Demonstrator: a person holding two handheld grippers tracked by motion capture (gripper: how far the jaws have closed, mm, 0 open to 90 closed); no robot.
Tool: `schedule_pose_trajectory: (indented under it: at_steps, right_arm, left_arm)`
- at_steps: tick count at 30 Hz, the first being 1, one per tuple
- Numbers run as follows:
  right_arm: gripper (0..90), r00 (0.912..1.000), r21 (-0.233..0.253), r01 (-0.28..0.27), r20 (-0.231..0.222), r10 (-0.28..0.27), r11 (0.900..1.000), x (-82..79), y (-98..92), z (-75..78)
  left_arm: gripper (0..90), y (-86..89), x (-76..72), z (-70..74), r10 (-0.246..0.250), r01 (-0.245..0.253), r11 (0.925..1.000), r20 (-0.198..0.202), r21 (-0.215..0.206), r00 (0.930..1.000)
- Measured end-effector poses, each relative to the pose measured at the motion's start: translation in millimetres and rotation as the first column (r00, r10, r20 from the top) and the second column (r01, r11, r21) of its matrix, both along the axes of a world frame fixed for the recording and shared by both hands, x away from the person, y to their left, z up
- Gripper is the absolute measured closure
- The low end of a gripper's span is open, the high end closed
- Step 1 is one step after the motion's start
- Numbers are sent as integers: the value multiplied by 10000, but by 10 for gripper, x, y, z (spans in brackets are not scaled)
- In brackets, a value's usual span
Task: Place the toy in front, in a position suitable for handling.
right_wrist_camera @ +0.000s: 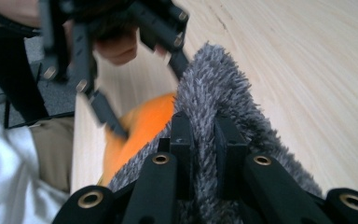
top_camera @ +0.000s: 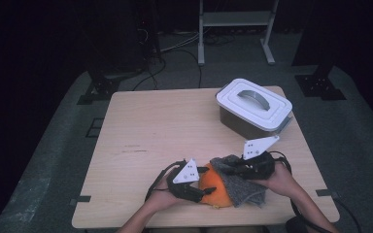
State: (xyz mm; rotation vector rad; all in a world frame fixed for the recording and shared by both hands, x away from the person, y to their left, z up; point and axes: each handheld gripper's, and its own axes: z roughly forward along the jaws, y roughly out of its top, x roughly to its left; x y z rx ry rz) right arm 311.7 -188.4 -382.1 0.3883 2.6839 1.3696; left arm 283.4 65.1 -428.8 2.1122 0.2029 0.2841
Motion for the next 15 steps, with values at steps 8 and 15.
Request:
schedule_pose_trajectory:
  at_steps: [8,15]
  right_arm:
    - [792,9989,-175,158,-447,-166,9997,57,-59,-148]
    - [791,9981,-949,580,-163,-598,9938,-18,-267,-125]
  left_arm:
    - [358,35,8,-27,182,-183,9998,-226,-25,9996]
    - [369,-6,-9,-20,19,-19,10000,-52,-19,10000]
